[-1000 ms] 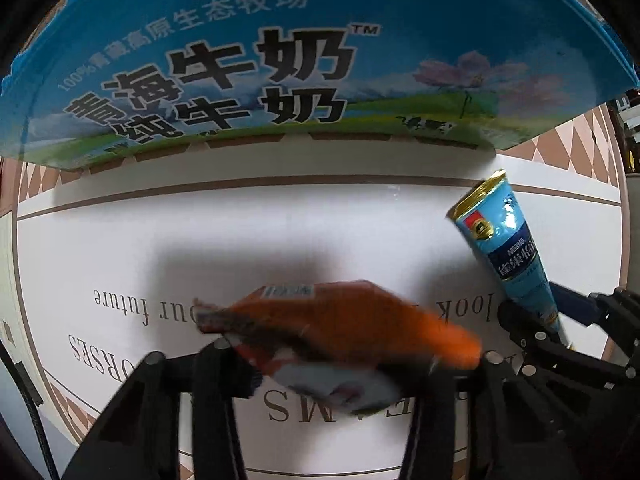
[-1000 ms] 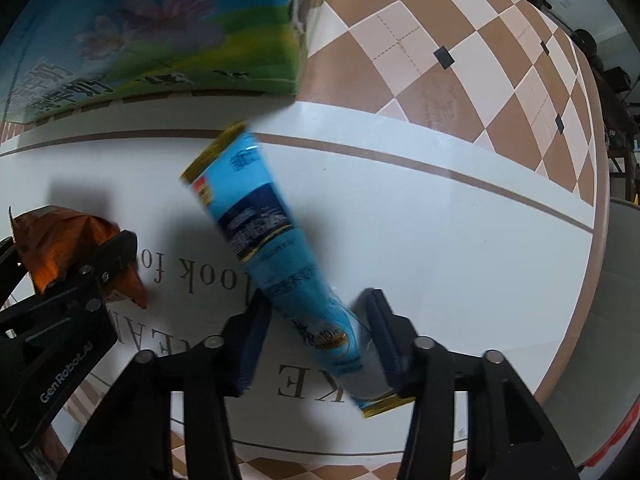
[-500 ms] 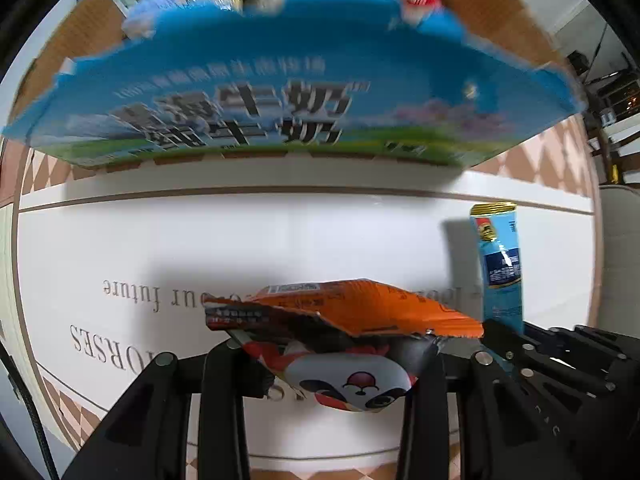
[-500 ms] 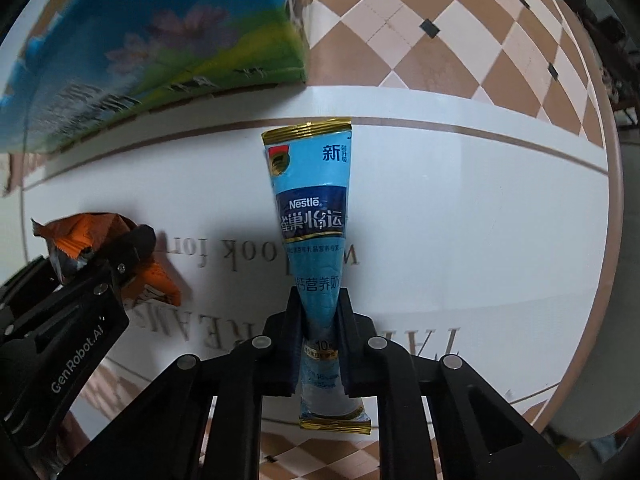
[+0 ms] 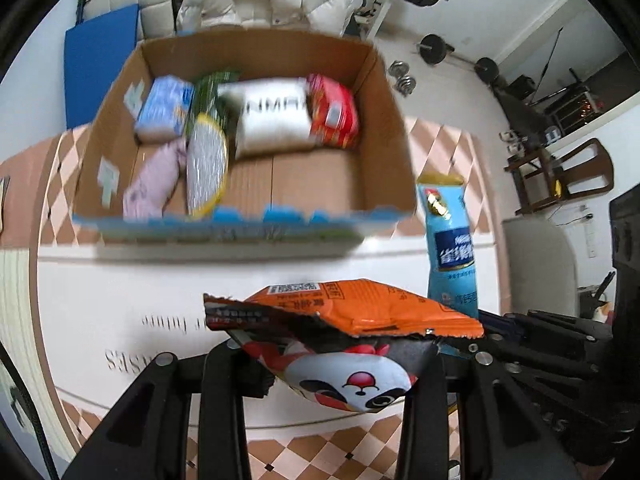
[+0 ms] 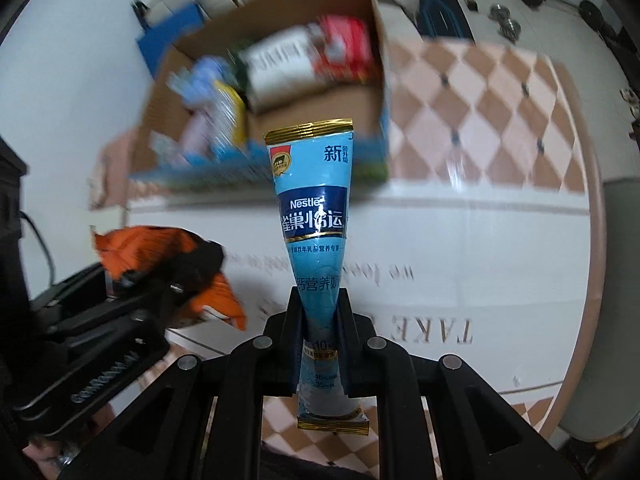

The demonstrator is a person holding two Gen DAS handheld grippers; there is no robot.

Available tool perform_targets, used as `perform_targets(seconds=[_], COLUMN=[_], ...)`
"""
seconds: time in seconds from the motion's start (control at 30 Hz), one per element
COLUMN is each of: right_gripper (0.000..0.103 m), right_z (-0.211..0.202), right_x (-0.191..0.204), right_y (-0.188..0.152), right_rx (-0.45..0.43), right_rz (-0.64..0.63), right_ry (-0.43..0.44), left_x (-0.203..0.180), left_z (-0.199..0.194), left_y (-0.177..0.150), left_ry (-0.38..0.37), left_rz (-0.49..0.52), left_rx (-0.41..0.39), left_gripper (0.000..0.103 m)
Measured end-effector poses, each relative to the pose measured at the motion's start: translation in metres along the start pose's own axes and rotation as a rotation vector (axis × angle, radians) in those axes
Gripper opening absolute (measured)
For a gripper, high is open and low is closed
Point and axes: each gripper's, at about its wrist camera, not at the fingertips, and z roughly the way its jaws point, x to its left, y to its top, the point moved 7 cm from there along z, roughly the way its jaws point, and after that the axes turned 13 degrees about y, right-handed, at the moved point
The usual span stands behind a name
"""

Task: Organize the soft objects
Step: 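Lift the panda bag with the left gripper while the right grasps the blue Nestle tube, then lower the panda bag into the box and open the left gripper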

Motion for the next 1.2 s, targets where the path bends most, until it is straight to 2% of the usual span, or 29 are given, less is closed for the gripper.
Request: perform_targets(seconds=[0.1, 0.2, 0.3, 0.5, 0.63, 0.8, 1.0, 1.2], right_gripper=[0.015, 0.015, 0.015, 0.015, 0.015, 0.015, 0.017, 0.021], right_z=[-0.03, -0.041, -0.036, 0.002, 0.035, 0.062, 0.077, 0.08], right_x=[0.018, 0.022, 0.02, 0.001, -0.017, -0.029, -0.033, -0.033], right_y=[0.042, 0.09, 0.129, 0.181, 0.191, 0.189, 0.188, 0.187], right_rx=[-0.062, -0.132, -0.172, -0.228, -0.223, -0.196, -0.158, -0.118], right_rz=[-0.007, 0.033, 0.1, 0.22, 0.279, 0.287, 0.28, 0.26], right_ry=[0.037, 0.049, 0.066, 0.041, 0.022, -0.019, -0.042, -0.065], left_x=[0.007, 0.017, 0.03, 0.04, 0.039, 0.034, 0.034, 0.032], left_z=[0.002, 0.023, 0.05, 0.085, 0.103, 0.125, 0.135, 0.137], left_y=[0.032, 0.065, 0.093, 0.123, 0.123, 0.113, 0.102, 0.099], left_ry=[0.004, -0.026, -0.063, -0.068, -0.033, -0.009, -0.008, 0.01], left_rz=[-0.008, -0.072, -0.16, -0.222, -0.216, -0.186, -0.177, -0.158], left_rx=[0.003, 0.079, 0.17, 0.263, 0.296, 0.346, 0.407, 0.412], left_gripper=[0.034, 0.034, 0.034, 0.034, 0.034, 0.034, 0.035, 0.037])
